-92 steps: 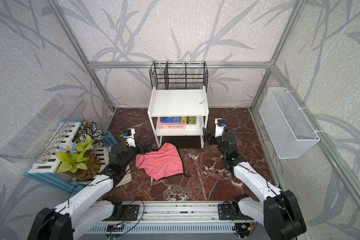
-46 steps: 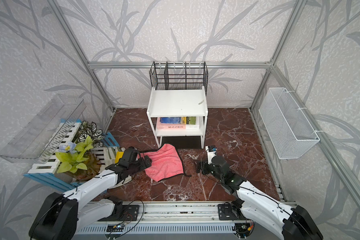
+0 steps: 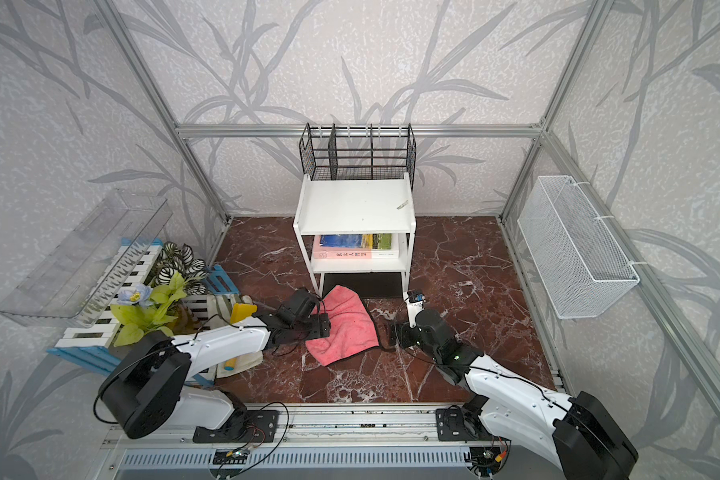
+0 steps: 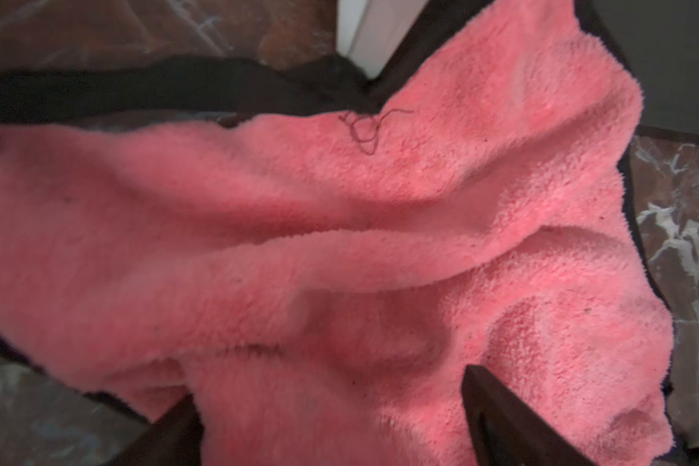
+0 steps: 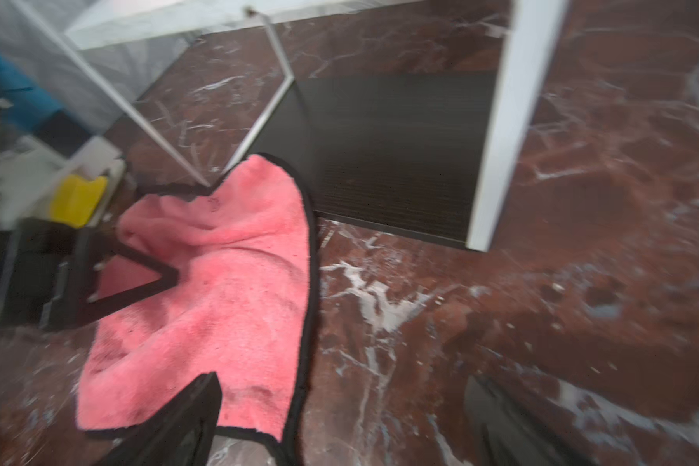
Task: Wipe the bookshelf clean with a cloth
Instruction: Pick up the cleaning item at the center of the board.
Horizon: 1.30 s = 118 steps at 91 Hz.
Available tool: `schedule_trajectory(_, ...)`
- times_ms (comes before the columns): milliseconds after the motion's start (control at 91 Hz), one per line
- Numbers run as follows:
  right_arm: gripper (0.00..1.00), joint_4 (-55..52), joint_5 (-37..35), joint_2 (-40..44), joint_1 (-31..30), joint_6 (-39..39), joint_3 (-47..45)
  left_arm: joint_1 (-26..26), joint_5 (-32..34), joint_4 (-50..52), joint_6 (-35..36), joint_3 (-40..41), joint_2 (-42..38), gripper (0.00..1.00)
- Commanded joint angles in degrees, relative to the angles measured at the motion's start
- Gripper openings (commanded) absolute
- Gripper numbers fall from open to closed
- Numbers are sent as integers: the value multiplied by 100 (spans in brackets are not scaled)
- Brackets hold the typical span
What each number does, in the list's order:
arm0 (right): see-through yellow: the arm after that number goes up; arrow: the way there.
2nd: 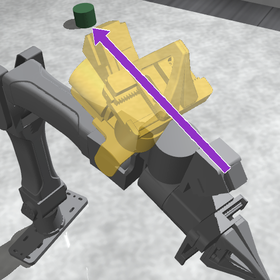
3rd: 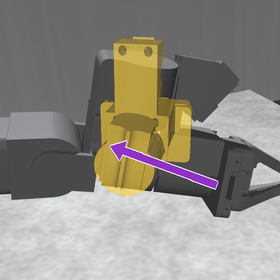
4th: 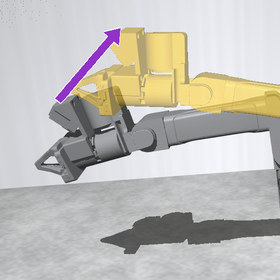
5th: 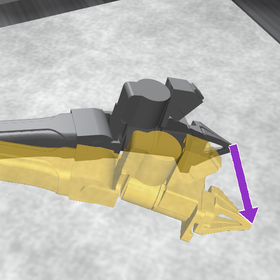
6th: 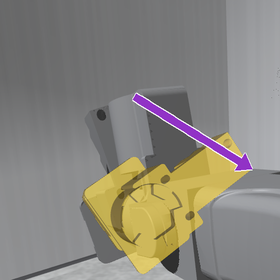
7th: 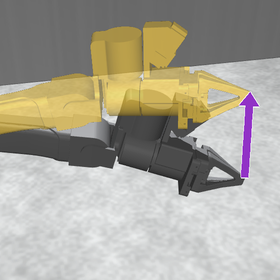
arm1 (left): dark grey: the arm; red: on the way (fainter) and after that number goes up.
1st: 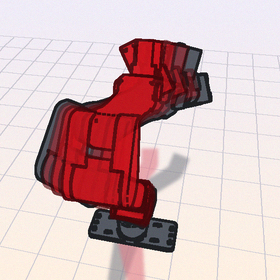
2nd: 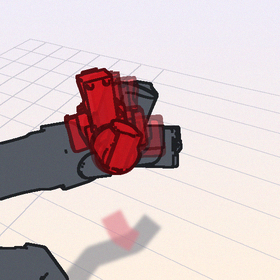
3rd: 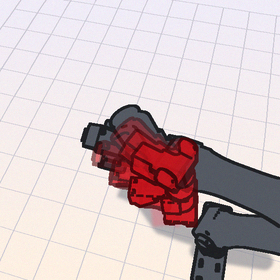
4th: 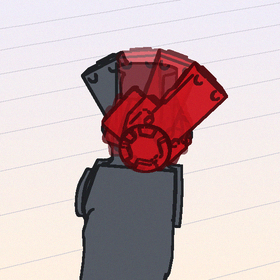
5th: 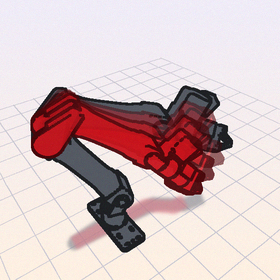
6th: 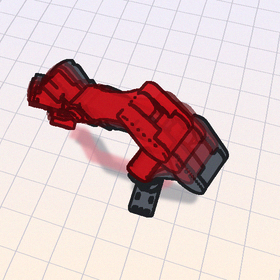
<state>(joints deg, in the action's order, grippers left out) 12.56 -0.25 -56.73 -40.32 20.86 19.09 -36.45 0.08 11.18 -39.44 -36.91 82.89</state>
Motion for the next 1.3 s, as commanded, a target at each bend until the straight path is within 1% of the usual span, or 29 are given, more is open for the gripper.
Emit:
schedule_trajectory(0,99,169,1395,-586,-118,-734,273,-548,-768,-419,111,-27,419,75)
schedule_trajectory(66,100,103,1395,-899,-208,-958,322,-857,-1149,-979,87,-159,482,73)
schedule_trajectory(110,99,122,1436,-1054,-212,-1008,328,-992,-1305,-1218,60,-276,544,74)
schedule_trajectory(176,99,32,1645,-1342,-214,-978,463,-1053,-1390,-1343,57,-470,567,80)
schedule_trajectory(231,99,-6,1971,-1611,-214,-884,597,-1048,-1302,-1413,86,-505,411,86)
schedule_trajectory(253,99,19,2083,-1716,-214,-830,657,-1042,-1168,-1418,99,-487,300,88)
schedule_trajectory(308,99,105,2247,-1970,-233,-699,745,-1029,-651,-1291,106,-409,-16,98)
schedule_trajectory(385,99,18,2101,-2324,-345,-678,947,-970,170,-871,-17,-320,-450,100)
schedule_trajectory(462,99,-498,1394,-2639,-653,-894,1264,-863,778,-444,-170,-184,-898,100)
schedule_trajectory(539,99,-1173,408,-2991,-894,-971,1623,-815,1254,-474,-364,84,-1405,100)
schedule_trajectory(605,95,-1584,-341,-3199,-1046,-946,1854,-747,1680,-666,-433,376,-1851,100)
schedule_trajectory(616,92,-1649,-341,-3223,-1074,-949,1884,-731,1759,-690,-442,416,-1955,100)
schedule_trajectory(660,87,-1858,-738,-3305,-1126,-967,1986,-615,2108,-728,-469,543,-2277,100)
schedule_trajectory(693,83,-2014,-925,-3398,-1286,-948,2071,-501,2332,-735,-456,613,-2504,100)
schedule_trajectory(748,70,-2194,-881,-3588,-1317,-873,2180,-307,2599,-946,-264,765,-2875,100)
schedule_trajectory(792,55,-2187,-742,-3705,-1314,-761,2187,-123,2745,-1249,20,950,-3184,100)
schedule_trajectory(825,40,-2159,-629,-3758,-1306,-655,2162,57,2686,-1613,292,1088,-3382,100)
schedule_trajectory(858,29,-2126,-539,-3772,-1283,-560,2115,262,2493,-1952,546,1214,-3503,100)
schedule_trajectory(913,14,-2049,-487,-3646,-1226,-460,2008,626,1919,-2380,950,1313,-3624,100)
schedule_trajectory(968,0,-1984,-596,-3331,-1207,-364,1866,885,1251,-2766,1460,1309,-3531,100)
schedule_trajectory(1001,0,-1962,-751,-3048,-1060,-290,1772,968,939,-2893,1727,1233,-3391,100)
schedule_trajectory(1044,0,-1872,-952,-2667,-905,-121,1622,1002,762,-2959,1930,1128,-3186,100)
schedule_trajectory(1099,0,-1671,-1010,-2063,-574,17,1330,1031,504,-3196,2182,1035,-2909,100)
schedule_trajectory(1154,0,-1272,-1032,-1456,-348,-9,981,1042,137,-3493,2432,994,-2733,100)
schedule_trajectory(1209,0,-781,-1043,-1038,-285,-435,665,1051,-299,-3835,2738,1018,-2612,100)
schedule_trajectory(1242,0,-435,-866,-885,-285,-981,557,1052,-451,-4040,2884,1034,-2545,99)
schedule_trajectory(1286,0,-378,-622,-827,-300,-1621,621,1071,-563,-4218,3074,1012,-2458,99)
